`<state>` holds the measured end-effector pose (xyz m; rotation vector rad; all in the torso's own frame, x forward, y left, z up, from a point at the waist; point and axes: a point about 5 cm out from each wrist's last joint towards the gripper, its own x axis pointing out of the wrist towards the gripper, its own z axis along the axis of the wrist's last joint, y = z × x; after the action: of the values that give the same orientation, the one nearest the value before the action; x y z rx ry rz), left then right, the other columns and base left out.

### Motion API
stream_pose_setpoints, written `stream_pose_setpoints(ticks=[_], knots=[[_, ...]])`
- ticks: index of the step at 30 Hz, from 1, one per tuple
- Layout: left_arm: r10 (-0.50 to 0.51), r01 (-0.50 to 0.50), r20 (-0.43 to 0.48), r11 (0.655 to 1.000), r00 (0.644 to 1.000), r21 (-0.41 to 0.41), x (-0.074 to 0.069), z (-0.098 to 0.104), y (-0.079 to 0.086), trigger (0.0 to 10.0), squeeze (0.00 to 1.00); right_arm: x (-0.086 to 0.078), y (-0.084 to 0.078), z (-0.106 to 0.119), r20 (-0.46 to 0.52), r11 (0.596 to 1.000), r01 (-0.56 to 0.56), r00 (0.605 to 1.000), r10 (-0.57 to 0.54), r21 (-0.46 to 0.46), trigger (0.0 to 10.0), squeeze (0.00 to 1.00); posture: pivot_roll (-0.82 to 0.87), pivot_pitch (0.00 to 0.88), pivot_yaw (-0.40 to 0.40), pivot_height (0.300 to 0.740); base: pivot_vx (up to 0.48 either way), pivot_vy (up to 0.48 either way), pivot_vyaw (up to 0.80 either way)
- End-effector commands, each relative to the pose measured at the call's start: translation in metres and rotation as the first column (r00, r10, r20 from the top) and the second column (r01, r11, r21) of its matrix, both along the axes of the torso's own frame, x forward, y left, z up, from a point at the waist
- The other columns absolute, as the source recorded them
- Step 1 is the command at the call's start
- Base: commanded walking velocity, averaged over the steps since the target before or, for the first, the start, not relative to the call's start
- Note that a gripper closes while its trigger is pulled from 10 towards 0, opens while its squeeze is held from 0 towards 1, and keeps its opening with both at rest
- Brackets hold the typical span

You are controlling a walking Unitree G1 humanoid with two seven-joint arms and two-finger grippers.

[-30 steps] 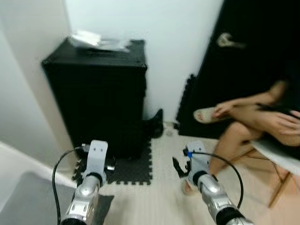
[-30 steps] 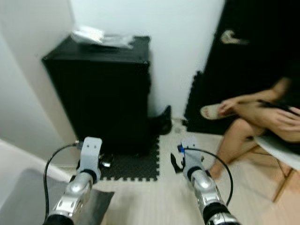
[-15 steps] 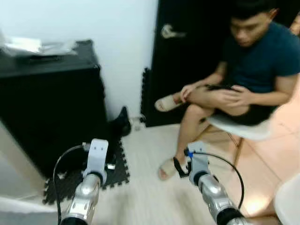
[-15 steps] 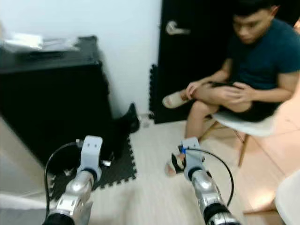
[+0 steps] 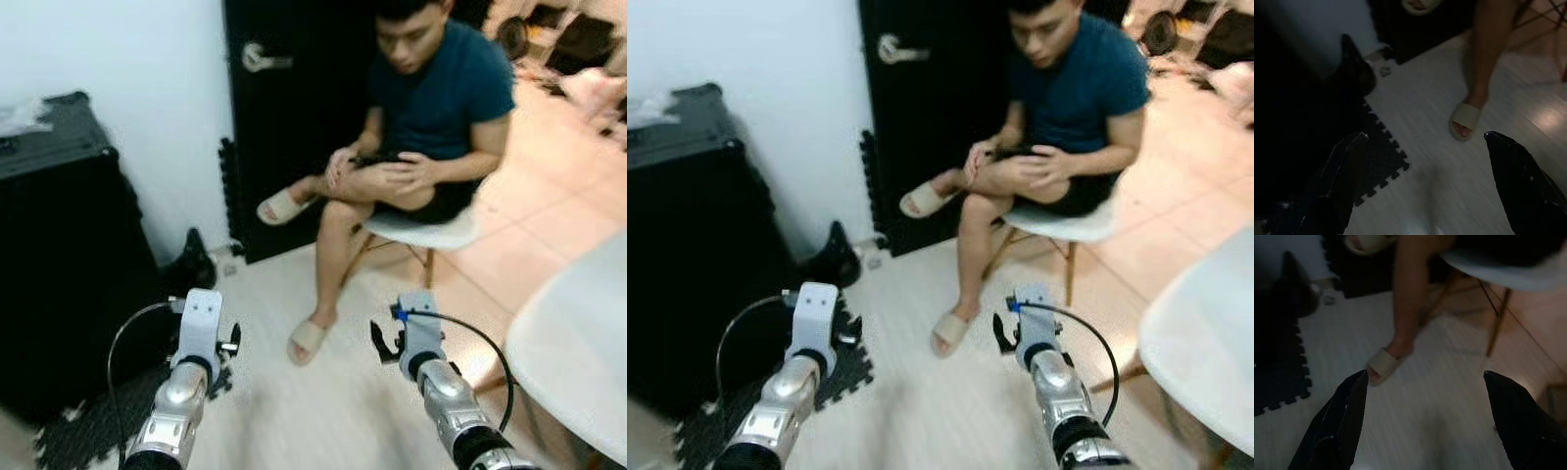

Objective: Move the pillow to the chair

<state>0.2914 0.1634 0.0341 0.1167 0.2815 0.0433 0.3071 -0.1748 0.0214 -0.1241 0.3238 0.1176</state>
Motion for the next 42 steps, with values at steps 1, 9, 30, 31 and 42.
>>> stream_pose_setpoints(ticks=[1,9,30,31,42], knots=[[0.002,-0.002,-0.019,1.0,1.0,-0.003,0.0,-0.003,-0.002,10.0,0.0,-0.002,-0.004,-0.002,-0.012,1.0,0.018,1.0,-0.018,0.0,10.0,0.0,0.03,0.074,-0.015,0.74,0.0,0.0,-0.8],[0.054,-0.053,-0.028,0.998,0.998,0.018,0.002,-0.003,0.001,10.0,0.0,-0.004,-0.004,-0.005,-0.023,1.0,0.012,1.0,-0.012,-0.004,10.0,0.0,0.02,0.079,-0.023,0.74,0.0,0.0,-0.8],[0.084,-0.085,-0.006,0.996,0.996,-0.008,0.003,-0.001,0.005,10.0,0.0,-0.006,0.013,-0.013,-0.108,0.996,-0.065,0.992,0.071,0.062,10.0,0.0,0.03,0.04,-0.02,0.74,0.0,0.0,-0.63],[0.084,-0.085,-0.006,0.996,0.996,-0.008,0.003,-0.001,0.005,10.0,0.0,-0.006,0.013,-0.013,-0.108,0.996,-0.065,0.992,0.071,0.062,10.0,0.0,0.03,0.04,-0.02,0.74,0.0,0.0,0.0],[0.045,-0.044,0.003,0.999,0.999,-0.023,0.003,0.001,0.002,10.0,0.0,-0.011,0.021,-0.017,-0.101,0.995,-0.063,0.992,0.07,0.073,10.0,0.0,0.03,0.04,-0.009,0.74,0.044,0.0,0.0]])
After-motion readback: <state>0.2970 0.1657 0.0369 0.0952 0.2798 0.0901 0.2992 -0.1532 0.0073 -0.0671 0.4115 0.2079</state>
